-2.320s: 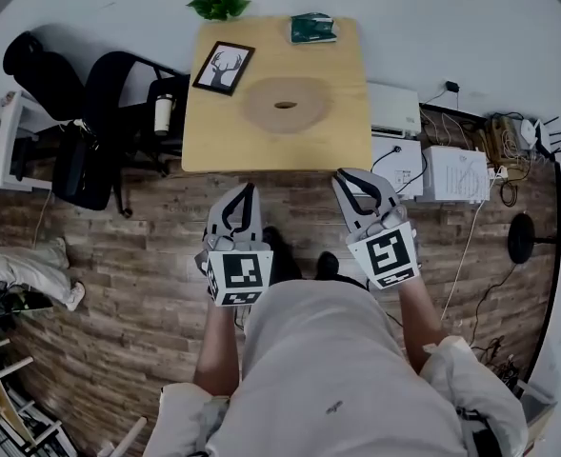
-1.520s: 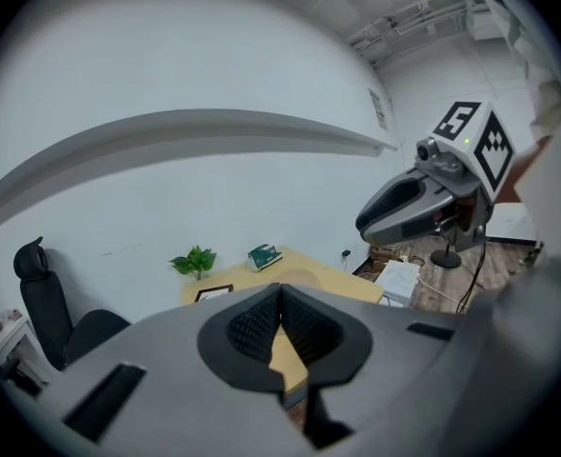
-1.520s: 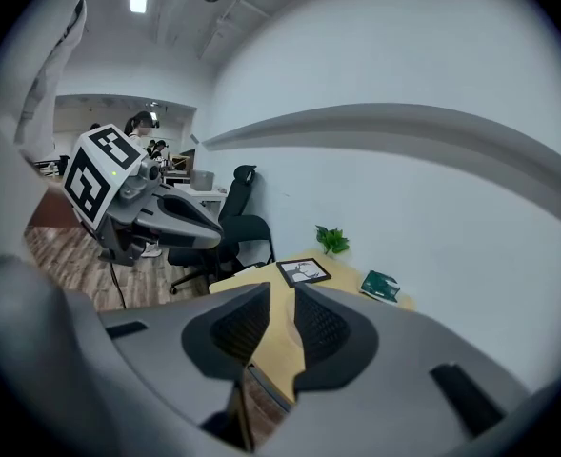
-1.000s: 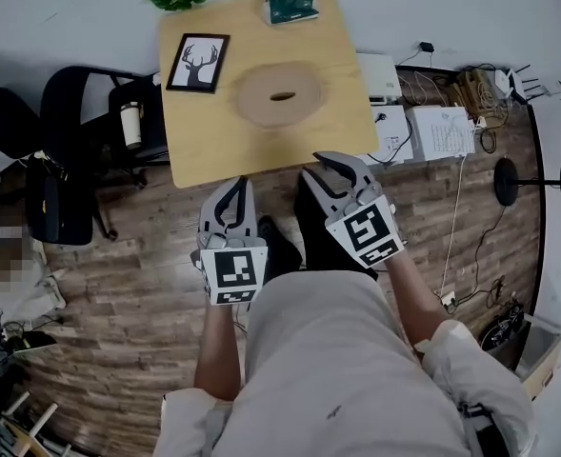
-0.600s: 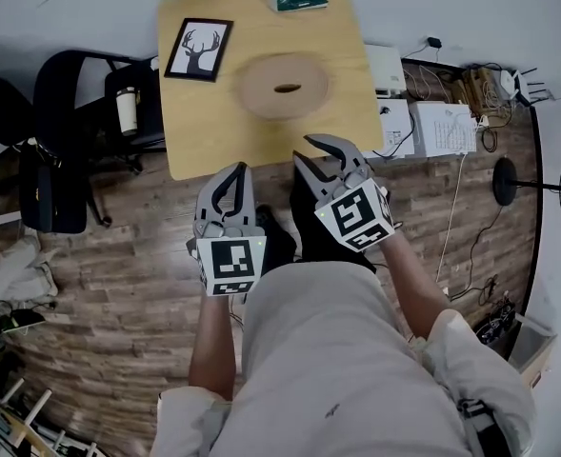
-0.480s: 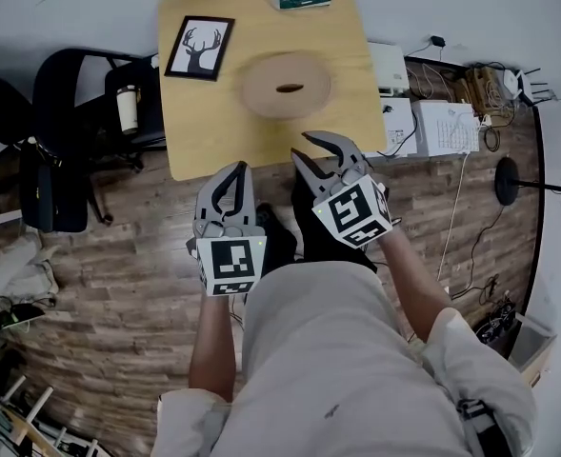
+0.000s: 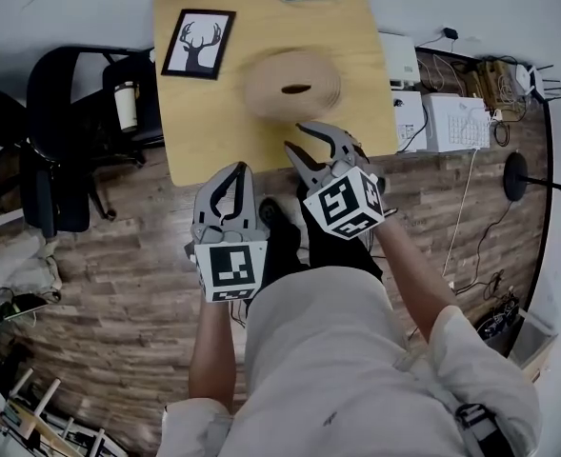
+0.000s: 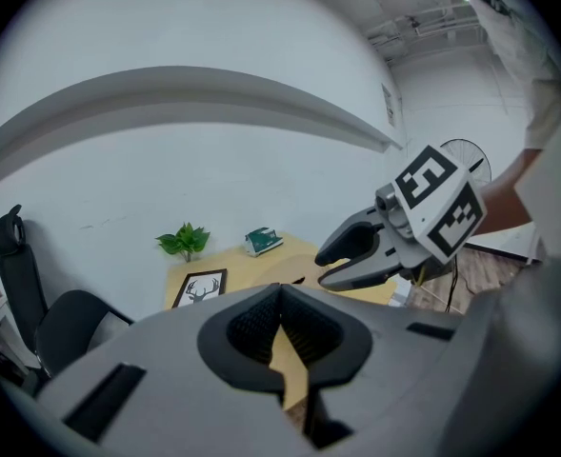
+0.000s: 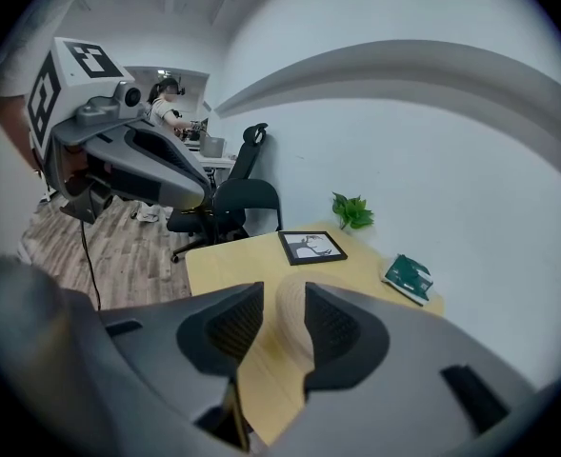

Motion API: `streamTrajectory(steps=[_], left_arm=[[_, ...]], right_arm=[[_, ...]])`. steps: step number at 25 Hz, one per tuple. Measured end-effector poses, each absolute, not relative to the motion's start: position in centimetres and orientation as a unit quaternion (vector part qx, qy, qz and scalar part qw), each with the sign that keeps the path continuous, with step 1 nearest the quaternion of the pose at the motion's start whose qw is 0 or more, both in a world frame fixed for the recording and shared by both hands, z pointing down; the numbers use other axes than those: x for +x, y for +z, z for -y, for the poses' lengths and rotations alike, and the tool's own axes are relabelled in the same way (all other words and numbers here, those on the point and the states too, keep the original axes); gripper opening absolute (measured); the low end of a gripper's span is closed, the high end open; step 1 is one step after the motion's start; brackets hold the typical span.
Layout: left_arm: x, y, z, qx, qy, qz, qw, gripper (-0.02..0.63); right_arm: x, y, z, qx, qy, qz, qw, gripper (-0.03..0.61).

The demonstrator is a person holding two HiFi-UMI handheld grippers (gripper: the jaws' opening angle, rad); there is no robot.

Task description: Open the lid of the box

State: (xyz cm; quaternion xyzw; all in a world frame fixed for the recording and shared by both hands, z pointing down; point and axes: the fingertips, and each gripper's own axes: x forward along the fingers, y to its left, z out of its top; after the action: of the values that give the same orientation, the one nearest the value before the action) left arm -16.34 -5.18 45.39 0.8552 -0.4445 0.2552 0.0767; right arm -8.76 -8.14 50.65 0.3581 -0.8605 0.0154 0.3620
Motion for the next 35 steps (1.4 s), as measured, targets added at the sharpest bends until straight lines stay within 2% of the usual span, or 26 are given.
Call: streamTrajectory(steps=[18, 35], left_arm=[[-16.3, 50.3, 8.0, 0.850, 0.276, 0.437, 0.099, 0.007], [-16.2, 52.6, 8.3, 0.849, 0.282, 0.432, 0.114, 0.006]], right_arm=[[-9.2, 58.6, 11.9, 0.340, -0.003, 0.840, 0.424, 0.199], [-8.8, 63.1, 13.8, 0.320, -0.041, 0.814, 0.483, 0.204]])
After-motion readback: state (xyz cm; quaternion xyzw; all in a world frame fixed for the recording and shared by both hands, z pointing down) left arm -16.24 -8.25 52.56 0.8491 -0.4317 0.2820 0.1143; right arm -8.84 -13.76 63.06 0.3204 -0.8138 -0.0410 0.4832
